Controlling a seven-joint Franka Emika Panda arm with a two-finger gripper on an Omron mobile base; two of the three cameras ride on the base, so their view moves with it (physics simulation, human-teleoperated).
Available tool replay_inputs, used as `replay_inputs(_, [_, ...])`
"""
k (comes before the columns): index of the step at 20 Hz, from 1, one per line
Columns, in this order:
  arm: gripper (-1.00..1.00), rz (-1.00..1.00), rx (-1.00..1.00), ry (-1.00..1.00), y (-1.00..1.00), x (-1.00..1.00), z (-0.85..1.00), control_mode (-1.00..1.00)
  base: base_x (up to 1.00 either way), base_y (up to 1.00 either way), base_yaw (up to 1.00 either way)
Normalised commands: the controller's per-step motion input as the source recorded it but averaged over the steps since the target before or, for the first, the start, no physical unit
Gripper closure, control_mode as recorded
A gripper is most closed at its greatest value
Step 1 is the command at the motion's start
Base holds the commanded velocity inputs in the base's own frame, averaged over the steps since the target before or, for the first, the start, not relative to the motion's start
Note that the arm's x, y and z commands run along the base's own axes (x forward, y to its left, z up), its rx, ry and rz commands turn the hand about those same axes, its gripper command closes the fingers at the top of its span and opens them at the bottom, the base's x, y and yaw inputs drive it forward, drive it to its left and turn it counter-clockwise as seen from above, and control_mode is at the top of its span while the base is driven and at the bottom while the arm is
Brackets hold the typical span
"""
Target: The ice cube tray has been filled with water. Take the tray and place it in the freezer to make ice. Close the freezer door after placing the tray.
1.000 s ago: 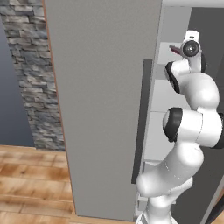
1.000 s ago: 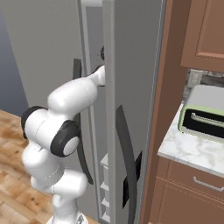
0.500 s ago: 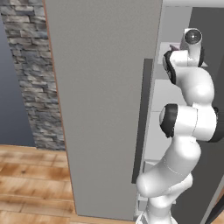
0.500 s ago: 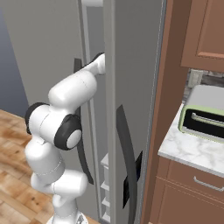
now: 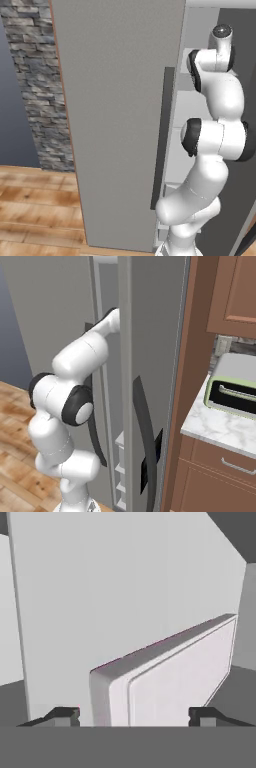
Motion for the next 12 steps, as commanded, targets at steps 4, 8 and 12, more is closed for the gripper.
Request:
replay_inputs(4, [-1.00, 0.01, -0.02, 0.03, 0.11, -0.86, -0.79, -1.00, 0.00, 0.00, 0.00])
replay_inputs(8, [-1.00, 0.01, -0.04, 0.00, 0.22, -1.00, -0.96, -1.00, 0.00, 0.00, 0.00])
replay_inputs(12, [-1.00, 0.00, -0.01, -0.06, 0.29, -1.00, -0.30, -1.00, 0.00, 0.00, 0.00])
